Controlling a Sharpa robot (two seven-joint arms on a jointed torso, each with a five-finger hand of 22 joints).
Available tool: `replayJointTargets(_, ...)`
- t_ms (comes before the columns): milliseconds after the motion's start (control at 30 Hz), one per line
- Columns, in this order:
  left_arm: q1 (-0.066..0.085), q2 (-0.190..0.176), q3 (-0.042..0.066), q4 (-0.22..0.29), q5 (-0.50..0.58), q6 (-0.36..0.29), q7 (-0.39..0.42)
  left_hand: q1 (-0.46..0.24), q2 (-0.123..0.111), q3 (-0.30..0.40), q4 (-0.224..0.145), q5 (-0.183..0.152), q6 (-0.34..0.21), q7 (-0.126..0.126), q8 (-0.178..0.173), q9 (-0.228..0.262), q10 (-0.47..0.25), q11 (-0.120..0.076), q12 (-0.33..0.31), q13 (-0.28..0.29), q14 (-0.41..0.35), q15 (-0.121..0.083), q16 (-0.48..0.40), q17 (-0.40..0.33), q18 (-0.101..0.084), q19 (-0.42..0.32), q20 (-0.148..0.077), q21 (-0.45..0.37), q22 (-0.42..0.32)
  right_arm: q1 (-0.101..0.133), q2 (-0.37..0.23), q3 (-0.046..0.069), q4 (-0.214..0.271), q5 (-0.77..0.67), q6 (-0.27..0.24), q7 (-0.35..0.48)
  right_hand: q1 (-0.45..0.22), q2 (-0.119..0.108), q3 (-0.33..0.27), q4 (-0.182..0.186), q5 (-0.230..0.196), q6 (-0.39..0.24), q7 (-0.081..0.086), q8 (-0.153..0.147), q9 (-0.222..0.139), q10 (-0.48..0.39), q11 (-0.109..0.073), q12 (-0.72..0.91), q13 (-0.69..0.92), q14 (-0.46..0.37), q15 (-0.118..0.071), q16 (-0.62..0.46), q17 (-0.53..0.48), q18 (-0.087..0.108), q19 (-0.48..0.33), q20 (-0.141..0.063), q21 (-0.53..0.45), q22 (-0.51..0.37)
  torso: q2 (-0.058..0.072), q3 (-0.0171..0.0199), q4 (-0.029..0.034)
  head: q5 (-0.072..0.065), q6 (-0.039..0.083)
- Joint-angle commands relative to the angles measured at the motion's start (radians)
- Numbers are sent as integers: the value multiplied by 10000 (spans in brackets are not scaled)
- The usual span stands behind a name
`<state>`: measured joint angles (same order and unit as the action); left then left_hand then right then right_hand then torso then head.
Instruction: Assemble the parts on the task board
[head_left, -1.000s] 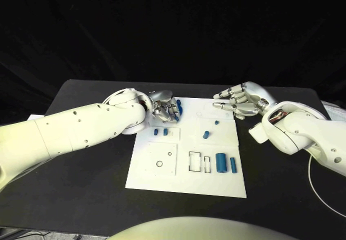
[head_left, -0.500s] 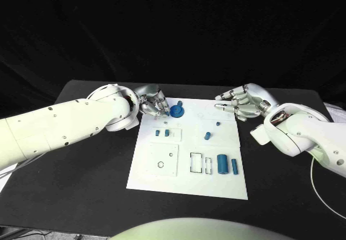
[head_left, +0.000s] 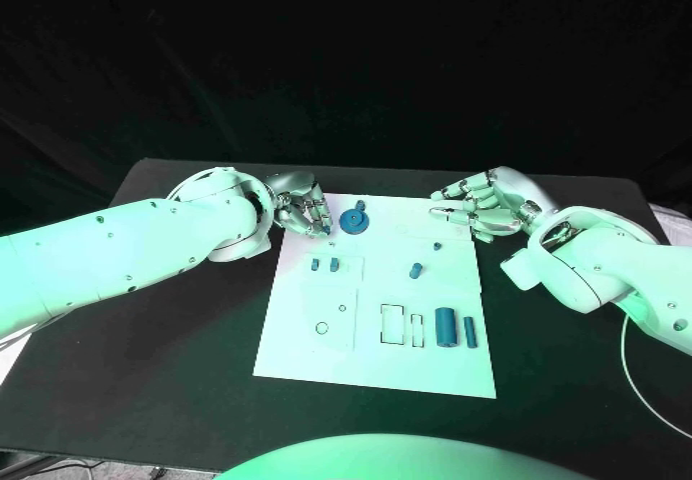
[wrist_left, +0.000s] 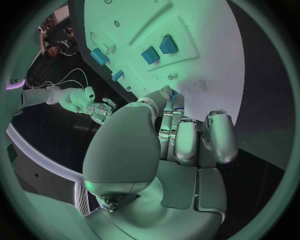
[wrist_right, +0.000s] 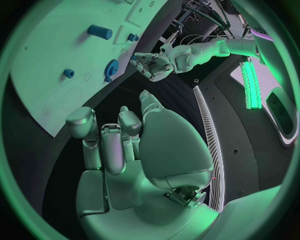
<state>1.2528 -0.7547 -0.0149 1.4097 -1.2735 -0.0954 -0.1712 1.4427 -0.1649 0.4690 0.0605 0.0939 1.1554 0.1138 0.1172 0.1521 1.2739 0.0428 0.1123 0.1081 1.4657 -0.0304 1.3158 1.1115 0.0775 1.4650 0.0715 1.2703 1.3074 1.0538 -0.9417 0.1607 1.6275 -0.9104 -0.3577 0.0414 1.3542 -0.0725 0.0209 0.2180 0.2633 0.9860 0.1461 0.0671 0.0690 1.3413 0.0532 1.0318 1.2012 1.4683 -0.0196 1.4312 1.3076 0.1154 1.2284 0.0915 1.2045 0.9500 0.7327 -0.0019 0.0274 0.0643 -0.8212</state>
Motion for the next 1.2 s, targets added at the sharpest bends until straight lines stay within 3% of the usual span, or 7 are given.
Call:
replayJointTargets(33, -19, 93, -17, -29, -337, 357, 5, -82, 6, 31, -27, -54, 52, 2, -35, 10, 51, 37, -58, -8, 308, -40, 19, -3, -152, 326, -52, 13, 960, -8, 21, 0, 9, -48, 39, 18, -14, 83, -10, -13, 43, 3, -26, 9, 17, -66, 20, 6, -2, 538, 10, -45, 402, 83, -5, -14, -38, -7, -3, -11, 10, -20, -16)
replayJointTargets(367, -52, 232, -82, -124, -370, 502, 18, -98, 2, 28, -27, -59, 59, -1, -37, 10, 61, 35, -63, -6, 305, -41, 13, -19, -148, 320, -51, -6, 951, -8, 21, 0, 9, -48, 43, 19, -14, 83, -10, -13, 43, 3, -26, 9, 17, -66, 20, 6, -2, 538, 10, -45, 402, 83, -5, -14, -38, -7, -14, -11, 17, -30, -49)
replayJointTargets(1200, -126, 430, -103, -329, -393, 917, -137, -153, -23, 16, -28, -73, 57, -10, -61, 2, 69, 33, -96, -5, 295, -42, 3, -59, -140, 305, -50, -43, 937, -15, -4, 0, 20, -48, 72, 36, -6, 102, -16, -14, 55, 9, -26, 12, 18, -52, 19, 45, 18, 546, 10, -29, 432, 80, 7, -14, -32, 7, -12, -2, 13, -48, -96)
